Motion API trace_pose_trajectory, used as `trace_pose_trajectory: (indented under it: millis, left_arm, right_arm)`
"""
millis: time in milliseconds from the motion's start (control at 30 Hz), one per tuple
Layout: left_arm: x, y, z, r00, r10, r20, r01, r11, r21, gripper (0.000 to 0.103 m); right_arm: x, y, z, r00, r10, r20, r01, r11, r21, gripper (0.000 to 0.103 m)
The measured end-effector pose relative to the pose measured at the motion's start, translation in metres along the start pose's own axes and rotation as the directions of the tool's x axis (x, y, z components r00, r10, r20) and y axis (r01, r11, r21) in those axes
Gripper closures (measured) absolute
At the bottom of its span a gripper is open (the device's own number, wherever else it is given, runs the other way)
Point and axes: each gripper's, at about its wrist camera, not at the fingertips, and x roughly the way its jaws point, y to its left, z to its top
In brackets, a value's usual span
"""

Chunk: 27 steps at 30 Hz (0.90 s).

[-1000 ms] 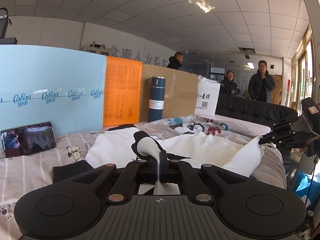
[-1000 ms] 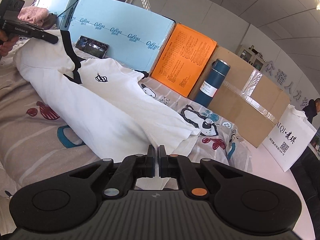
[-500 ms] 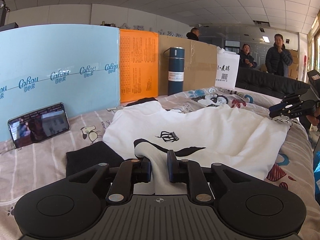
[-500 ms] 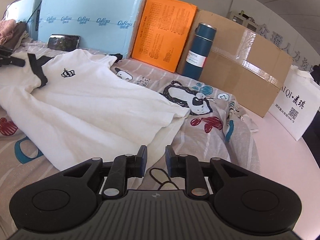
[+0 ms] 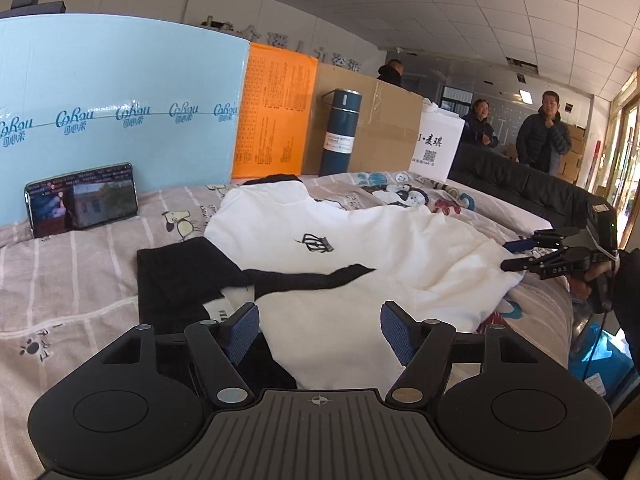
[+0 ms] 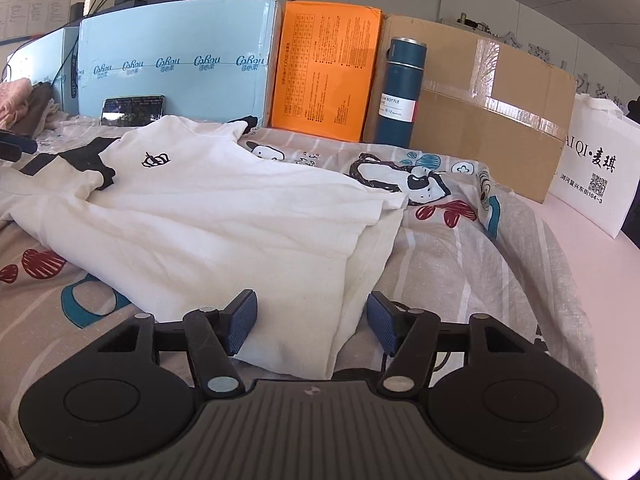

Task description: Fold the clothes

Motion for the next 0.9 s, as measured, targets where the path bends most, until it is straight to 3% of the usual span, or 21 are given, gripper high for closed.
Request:
trace_pose_trajectory:
  millis: [100,200,433,600,733,900]
  left_arm:
    - [-0.001,-0.018,-0.015,0.993,0.081,-0.082,-0.072,0.991,0.114,0.035]
    - [-0.006,-0.018,-0.017,0.993,0.086,-0.077,-0.075,0.988,0.132,0.034]
    - [0.004,0.033,0.029,0.996,0.072,0.049,-0.068,0.995,-0.074,0.034]
    - [0.028,0.074,0.070,0.991,0.076,0.110,-0.049,0.972,-0.228,0.034]
    - [0.071,0.092,0.102,0.994,0.083,0.074,-0.065,0.972,-0.224,0.036]
    - [0.129,0.106,0.132,0.997,0.059,0.051,-0.045,0.972,-0.231,0.038]
  right_arm:
    - [0.001,-0.004,-0.005,1.000,-0.002,-0.001,0.002,1.000,0.024,0.037]
    - [-0.002,-0.008,-0.005,1.000,0.008,0.030,-0.010,0.999,0.048,0.037]
    - [-0.003,-0.009,0.036,0.979,0.061,0.193,-0.084,0.990,0.113,0.036]
    - [0.032,-0.012,0.086,0.954,0.129,0.269,-0.186,0.962,0.197,0.021]
    - [0.082,-0.018,0.137,0.951,0.172,0.256,-0.249,0.919,0.305,0.018]
    - [0.158,-0.019,0.185,0.964,0.219,0.154,-0.265,0.848,0.460,0.017]
